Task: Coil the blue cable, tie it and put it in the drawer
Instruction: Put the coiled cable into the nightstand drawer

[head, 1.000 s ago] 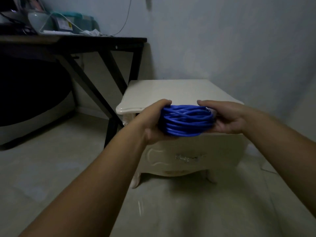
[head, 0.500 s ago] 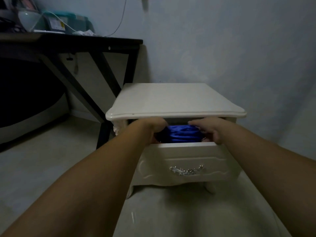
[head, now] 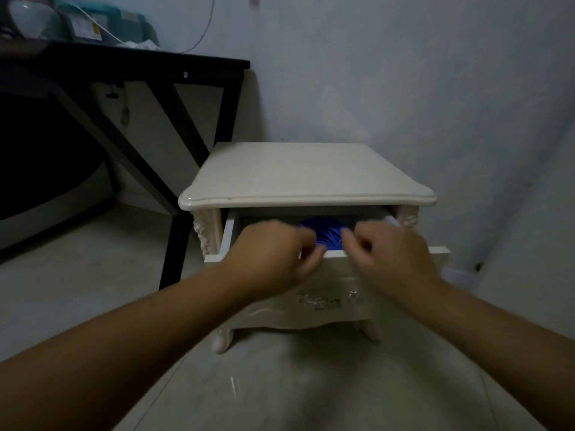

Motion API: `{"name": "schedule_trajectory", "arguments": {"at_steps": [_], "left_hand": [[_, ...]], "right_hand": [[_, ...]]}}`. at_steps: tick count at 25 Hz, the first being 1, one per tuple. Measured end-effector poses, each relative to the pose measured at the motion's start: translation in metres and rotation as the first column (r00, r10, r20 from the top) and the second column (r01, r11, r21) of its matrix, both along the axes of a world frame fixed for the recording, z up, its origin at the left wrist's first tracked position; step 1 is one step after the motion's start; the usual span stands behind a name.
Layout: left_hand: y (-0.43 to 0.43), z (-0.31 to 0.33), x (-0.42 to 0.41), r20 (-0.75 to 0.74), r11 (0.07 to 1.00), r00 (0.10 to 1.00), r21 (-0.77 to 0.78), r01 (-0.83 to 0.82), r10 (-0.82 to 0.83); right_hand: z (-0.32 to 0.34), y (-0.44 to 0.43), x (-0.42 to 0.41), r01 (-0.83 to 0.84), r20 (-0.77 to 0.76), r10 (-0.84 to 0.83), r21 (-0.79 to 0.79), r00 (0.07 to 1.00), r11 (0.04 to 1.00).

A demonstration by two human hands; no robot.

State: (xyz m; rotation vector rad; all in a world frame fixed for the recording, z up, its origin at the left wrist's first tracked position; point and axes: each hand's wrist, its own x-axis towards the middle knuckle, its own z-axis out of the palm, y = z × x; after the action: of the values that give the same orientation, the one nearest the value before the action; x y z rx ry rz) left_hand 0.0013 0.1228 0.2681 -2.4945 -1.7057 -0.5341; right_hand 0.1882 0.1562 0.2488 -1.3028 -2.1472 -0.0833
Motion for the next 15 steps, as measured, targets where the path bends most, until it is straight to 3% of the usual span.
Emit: {"name": "schedule_trajectory", "arguments": {"at_steps": [3, 15], "left_hand": [[-0.026, -0.032, -0.012, -0.159, 0.999, 0.987, -0.007, 0.033, -0.034], [0.038, -0.073, -0.024, 0.072, 0.978, 0.979, 0.075, -0.197, 0.191]], "right_hand": [[-0.047, -0.025, 0.004, -0.107, 0.172, 0.104, 0.006, 0.980, 0.994], [-0.077, 0.043, -0.024, 0.080, 0.247, -0.055, -0.091, 0.968, 0.993]]}}
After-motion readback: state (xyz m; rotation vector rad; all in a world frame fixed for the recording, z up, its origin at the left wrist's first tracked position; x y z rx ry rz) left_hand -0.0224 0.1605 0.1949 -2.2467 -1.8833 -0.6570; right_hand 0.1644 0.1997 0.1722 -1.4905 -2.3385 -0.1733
